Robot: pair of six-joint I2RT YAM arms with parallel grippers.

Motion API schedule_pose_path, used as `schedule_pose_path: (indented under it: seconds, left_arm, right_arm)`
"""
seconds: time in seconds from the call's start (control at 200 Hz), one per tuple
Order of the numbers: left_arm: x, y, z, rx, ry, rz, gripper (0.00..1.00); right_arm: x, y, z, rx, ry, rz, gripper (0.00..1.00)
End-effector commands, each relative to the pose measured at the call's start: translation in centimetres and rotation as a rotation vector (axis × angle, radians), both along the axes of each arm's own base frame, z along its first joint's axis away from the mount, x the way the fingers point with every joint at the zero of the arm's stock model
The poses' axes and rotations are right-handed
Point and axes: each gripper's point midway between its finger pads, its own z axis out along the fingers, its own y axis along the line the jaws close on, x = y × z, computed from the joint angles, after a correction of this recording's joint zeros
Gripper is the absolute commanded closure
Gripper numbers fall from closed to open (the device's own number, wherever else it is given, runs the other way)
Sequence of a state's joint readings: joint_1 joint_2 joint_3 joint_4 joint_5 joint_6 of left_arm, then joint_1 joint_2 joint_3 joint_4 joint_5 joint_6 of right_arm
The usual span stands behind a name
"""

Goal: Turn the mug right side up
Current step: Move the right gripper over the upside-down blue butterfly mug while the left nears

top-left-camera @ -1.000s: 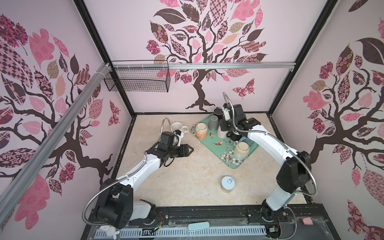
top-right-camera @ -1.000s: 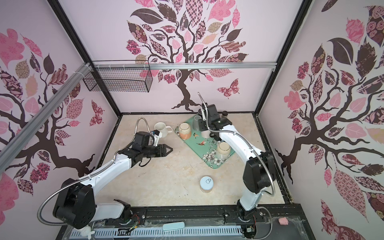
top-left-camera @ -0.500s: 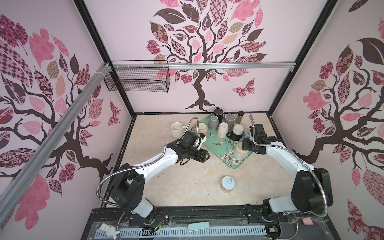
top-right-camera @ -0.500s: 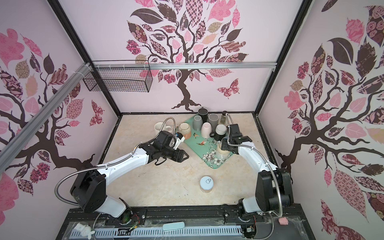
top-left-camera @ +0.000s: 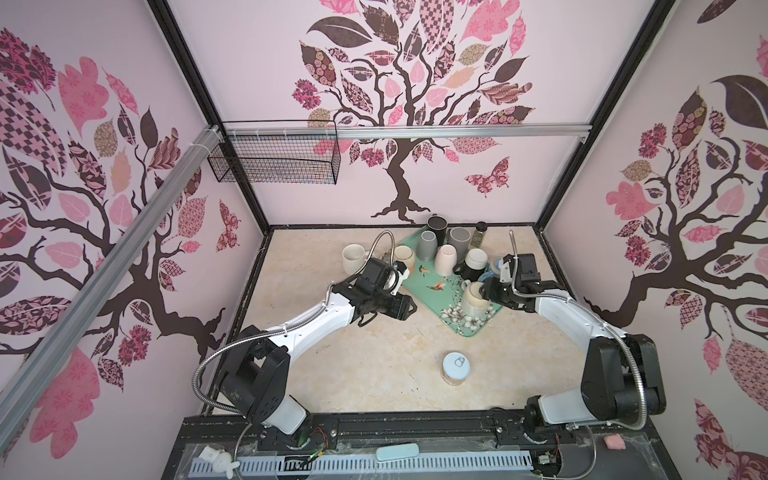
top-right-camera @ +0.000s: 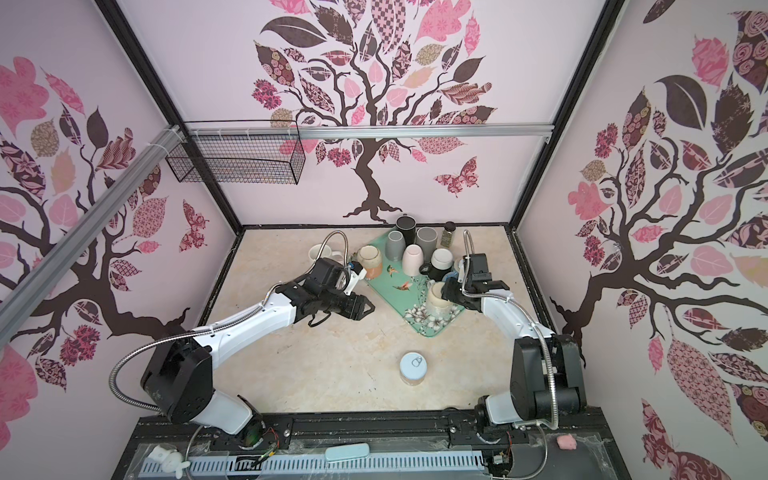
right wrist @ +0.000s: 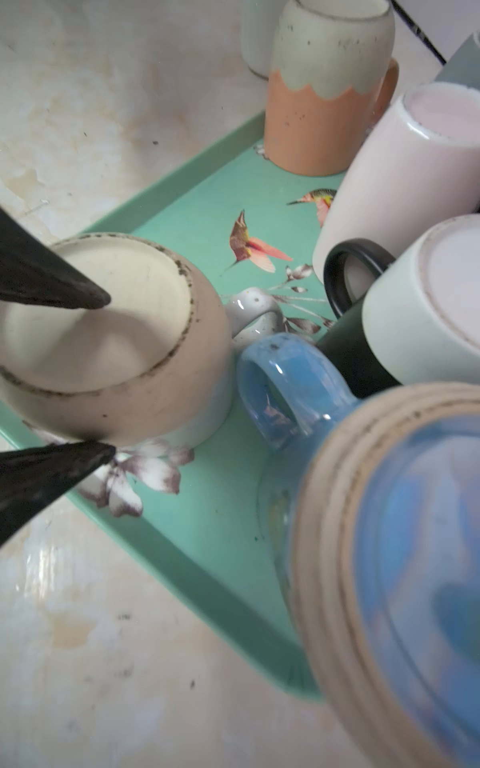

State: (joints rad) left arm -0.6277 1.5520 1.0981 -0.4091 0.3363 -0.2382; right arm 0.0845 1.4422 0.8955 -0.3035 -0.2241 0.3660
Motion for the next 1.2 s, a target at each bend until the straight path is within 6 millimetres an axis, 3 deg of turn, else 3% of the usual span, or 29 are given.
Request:
schedule_pose_path:
  seconds: [0.0,0.245,0.345,0.47,0.675,0.785,0.865,1.025,1.195]
  left_arm:
    - [1.4,-0.8,1.5,-0.035,-0.048,0.01,0.35]
    - [1.1,-1.8,0.1,-0.062,-0.015,0.02,0.36]
    - [0.4,-3.3,-0.5,-0.06,-0.014,-0.012,0.36]
    - [0.1,-4.5,-0.6,-0.063,-0.006,-0.023,0.36]
    - [0.4,-4.9,-0.7,-0.045,-0.042,-0.008,0.37]
    - [2.6,-4.6,-0.7,-0.025,-0.063,0.069,0.37]
    - [4.0,-5.6,-0.3,-0.049,-0.038,0.066,0.37]
    - [6.2,-8.1,-1.2,-0.128,0.063,0.076,0.41]
    - [7.6,-9.7,-2.3,-0.161,0.088,0.089,0.45]
  right_arm:
    - [-1.0,3.5,0.3,0.147,0.01,0.054,0.47]
    - [-1.8,8.4,3.6,0.289,-0.039,0.138,0.41]
    - [-1.8,8.4,5.2,0.282,-0.086,0.15,0.38]
    - [-0.8,6.4,6.2,0.164,-0.142,0.112,0.35]
    - [1.2,5.7,4.7,0.087,-0.069,0.115,0.38]
    - [0.2,5.9,3.7,0.093,-0.007,0.13,0.39]
    - [-1.2,5.8,3.3,0.096,-0.003,0.128,0.39]
    - [-2.9,5.2,2.7,0.09,-0.003,0.113,0.37]
    - [-3.6,6.9,0.9,0.194,0.079,0.146,0.39]
